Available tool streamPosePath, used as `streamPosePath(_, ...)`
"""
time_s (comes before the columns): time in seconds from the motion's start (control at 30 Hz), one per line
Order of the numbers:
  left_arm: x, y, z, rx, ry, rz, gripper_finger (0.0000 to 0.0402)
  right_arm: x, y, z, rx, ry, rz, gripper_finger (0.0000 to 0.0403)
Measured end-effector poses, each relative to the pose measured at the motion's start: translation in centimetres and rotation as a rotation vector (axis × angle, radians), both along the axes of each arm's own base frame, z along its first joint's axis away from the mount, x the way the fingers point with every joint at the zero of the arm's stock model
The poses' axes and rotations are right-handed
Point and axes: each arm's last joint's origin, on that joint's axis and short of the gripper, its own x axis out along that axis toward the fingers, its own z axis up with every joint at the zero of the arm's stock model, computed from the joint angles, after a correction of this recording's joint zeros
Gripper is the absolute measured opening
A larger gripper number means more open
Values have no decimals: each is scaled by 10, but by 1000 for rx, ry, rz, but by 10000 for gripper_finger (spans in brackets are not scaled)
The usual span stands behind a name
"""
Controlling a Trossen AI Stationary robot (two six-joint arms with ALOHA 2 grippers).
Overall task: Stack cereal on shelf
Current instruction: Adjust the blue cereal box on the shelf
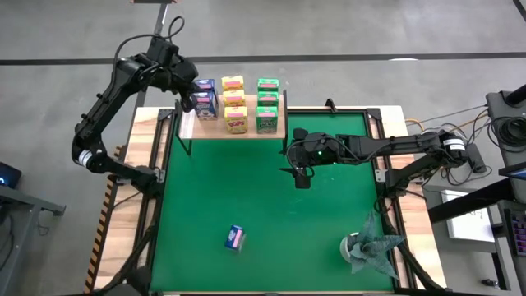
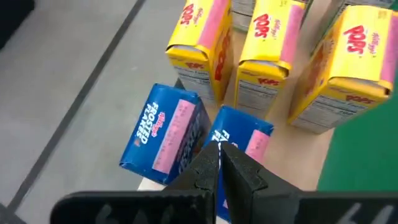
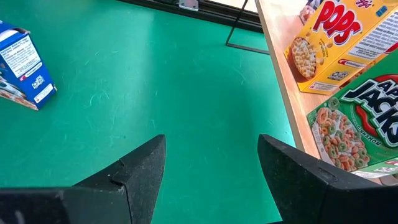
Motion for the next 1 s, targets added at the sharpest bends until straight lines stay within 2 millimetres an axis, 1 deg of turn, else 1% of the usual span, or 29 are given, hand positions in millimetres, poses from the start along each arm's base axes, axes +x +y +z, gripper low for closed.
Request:
streamPosePath(0.07, 0, 1, 0, 7, 10, 11, 0, 0, 0, 0, 0, 0, 0, 244)
streamPosePath(0.17, 0, 5, 0, 70, 53, 77, 0, 0, 0, 0, 1, 0, 0, 244)
streamPosePath(0.3, 5, 15, -2, 96, 43, 106, 0, 0, 0, 0, 1, 0, -1, 244)
streamPosePath(0.53, 15, 30, -17, 48, 79, 105, 0, 0, 0, 0, 1, 0, -1, 244)
streamPosePath(0.73, 16, 33, -20, 49, 101, 107, 0, 0, 0, 0, 0, 0, 0, 244)
streamPosePath(1.0, 13, 28, -17, 58, 106, 102, 0, 0, 0, 0, 0, 0, -1, 244)
